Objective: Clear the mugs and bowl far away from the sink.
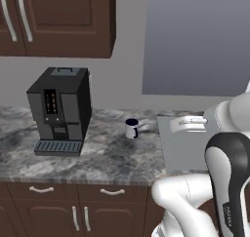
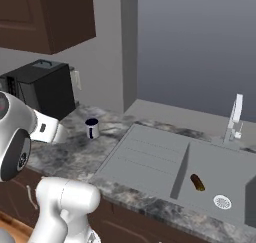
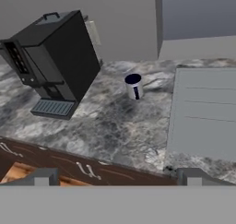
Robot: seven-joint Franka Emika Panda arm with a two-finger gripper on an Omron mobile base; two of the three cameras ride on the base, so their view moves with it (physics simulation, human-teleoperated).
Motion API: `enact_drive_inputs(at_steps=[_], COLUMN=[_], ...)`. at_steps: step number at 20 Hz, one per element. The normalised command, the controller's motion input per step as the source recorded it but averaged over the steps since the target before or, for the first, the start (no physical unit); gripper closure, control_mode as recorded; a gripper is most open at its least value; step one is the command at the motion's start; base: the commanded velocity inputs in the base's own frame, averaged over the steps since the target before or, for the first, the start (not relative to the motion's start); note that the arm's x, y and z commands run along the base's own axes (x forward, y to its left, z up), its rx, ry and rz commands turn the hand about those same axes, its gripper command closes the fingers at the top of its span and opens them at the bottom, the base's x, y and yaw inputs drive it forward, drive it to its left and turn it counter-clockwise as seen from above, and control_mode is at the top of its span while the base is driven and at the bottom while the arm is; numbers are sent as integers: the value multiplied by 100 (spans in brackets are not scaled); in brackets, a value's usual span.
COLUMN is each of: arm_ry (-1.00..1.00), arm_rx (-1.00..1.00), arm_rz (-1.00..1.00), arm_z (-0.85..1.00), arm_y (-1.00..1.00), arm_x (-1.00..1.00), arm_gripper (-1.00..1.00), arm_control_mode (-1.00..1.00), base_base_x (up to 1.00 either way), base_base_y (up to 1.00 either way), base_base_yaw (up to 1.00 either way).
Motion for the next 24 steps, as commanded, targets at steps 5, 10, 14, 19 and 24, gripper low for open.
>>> enact_drive_inputs(at_steps=[5,10,14,19,24], arm_ry=[0,14,20,16,5], arm_rx=[0,-3,-13,-13,0], arm_rz=[0,14,1,0,4], arm_z=[0,-3,0,0,-7], arm_y=[0,-1,1,0,-9], arm_x=[0,69,73,58,15], arm_gripper=[-100,-100,-100,-100,-100], arm_control_mode=[100,-100,-100,-100,-100], base_base_x=[100,20,0,0,0], base_base_y=[-3,-1,0,0,0], base_base_yaw=[32,6,0,0,0])
